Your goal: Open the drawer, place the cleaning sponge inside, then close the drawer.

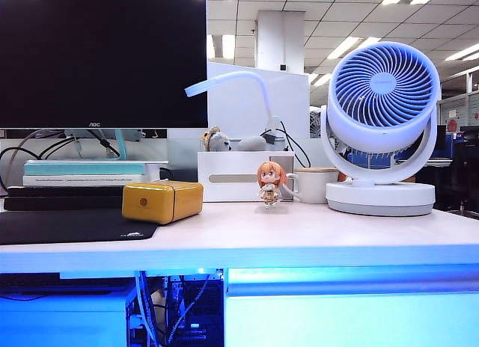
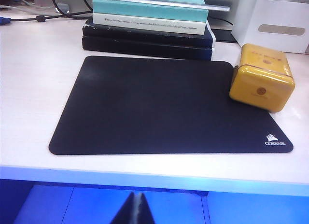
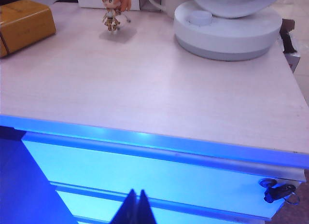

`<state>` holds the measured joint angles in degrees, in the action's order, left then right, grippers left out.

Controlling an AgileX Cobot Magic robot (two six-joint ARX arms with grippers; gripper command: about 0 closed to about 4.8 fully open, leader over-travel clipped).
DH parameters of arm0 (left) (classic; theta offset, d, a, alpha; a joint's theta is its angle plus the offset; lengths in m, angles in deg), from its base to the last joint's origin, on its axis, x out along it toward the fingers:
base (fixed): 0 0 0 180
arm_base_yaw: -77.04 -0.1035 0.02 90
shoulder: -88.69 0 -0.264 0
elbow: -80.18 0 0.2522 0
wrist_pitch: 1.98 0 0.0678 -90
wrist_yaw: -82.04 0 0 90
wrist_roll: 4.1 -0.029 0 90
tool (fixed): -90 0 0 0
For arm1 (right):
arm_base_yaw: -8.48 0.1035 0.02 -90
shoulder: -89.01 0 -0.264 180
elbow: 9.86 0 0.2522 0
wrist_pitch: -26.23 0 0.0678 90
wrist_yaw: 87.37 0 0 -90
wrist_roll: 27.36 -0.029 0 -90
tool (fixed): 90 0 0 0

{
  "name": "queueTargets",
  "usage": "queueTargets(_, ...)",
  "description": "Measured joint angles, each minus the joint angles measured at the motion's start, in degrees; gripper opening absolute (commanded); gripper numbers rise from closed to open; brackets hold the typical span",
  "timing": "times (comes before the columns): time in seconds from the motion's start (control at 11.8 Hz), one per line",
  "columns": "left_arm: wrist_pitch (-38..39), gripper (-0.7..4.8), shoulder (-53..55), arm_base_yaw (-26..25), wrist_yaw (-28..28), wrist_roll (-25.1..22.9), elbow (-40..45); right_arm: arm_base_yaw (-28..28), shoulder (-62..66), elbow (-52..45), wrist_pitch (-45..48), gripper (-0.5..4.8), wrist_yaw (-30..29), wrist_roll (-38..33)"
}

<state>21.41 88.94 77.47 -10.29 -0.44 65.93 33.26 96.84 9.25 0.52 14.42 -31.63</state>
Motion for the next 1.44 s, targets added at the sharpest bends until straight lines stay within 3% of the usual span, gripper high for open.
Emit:
queueTargets(0.25, 0.02, -0.03, 0.00, 0.00, 0.02, 0.00, 0.00, -5.40, -3.32, -3.63, -0.48, 0.00, 3.91, 0.02)
queueTargets(0.42, 0.00, -0.03, 0.00, 0.00, 0.07, 0.00, 0.00, -11.41, -7.21, -4.13, 1.27, 0.00, 3.39, 0.02)
queueTargets(0.51, 0.02, -0.03, 0.00, 0.00, 0.11, 0.00, 0.00, -14.88, -7.72, -4.63, 2.56, 0.00, 0.55, 0.02)
queueTargets(0.59, 0.00, -0.03, 0.00, 0.00, 0.13, -0.02, 0.00, -19.56, -7.72, -4.81, 2.71, 0.00, -6.51, 0.02)
queueTargets(0.76, 0.00, -0.03, 0.00, 0.00, 0.15, -0.02, 0.00, -23.41, -7.72, -4.81, 2.08, 0.00, -16.02, -0.02)
queueTargets(1.44, 0.00, -0.03, 0.00, 0.00, 0.15, 0.00, 0.00, -23.56, -7.72, -4.81, 1.84, 0.00, -13.05, 1.31)
